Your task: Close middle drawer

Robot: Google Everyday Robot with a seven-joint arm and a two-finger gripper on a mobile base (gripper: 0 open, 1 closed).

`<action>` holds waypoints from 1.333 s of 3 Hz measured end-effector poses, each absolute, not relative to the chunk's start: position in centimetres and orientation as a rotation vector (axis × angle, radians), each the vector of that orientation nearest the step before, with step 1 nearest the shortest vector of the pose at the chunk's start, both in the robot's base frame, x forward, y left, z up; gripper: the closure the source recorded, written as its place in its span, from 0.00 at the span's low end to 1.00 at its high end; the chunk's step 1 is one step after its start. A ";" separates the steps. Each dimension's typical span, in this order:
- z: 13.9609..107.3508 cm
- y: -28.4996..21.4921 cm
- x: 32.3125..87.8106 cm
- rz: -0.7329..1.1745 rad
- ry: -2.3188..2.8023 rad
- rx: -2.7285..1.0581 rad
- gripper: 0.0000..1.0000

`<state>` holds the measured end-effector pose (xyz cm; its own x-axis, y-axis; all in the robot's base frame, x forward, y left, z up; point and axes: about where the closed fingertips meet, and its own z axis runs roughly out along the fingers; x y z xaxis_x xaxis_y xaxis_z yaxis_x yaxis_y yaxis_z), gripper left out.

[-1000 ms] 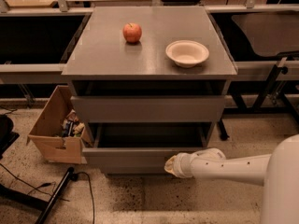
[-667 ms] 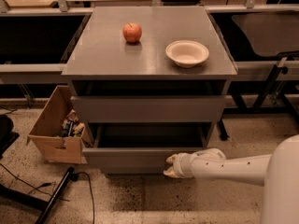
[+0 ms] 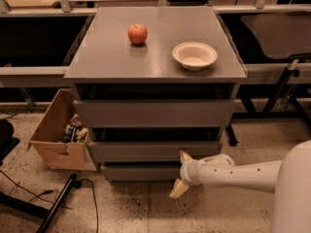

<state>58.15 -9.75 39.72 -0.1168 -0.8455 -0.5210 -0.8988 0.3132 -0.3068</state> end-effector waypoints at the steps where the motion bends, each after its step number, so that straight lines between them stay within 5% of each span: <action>1: 39.7 -9.7 58.2 0.111 1.965 -1.539 0.16; 4: 39.0 -9.9 65.2 0.129 1.904 -1.499 0.85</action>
Offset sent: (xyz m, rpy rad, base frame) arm 0.0217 -0.0012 0.0030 -0.0252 -0.0050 0.0307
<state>65.19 -9.94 39.04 -0.0857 -0.8158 -0.5719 -0.8856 0.3253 -0.3313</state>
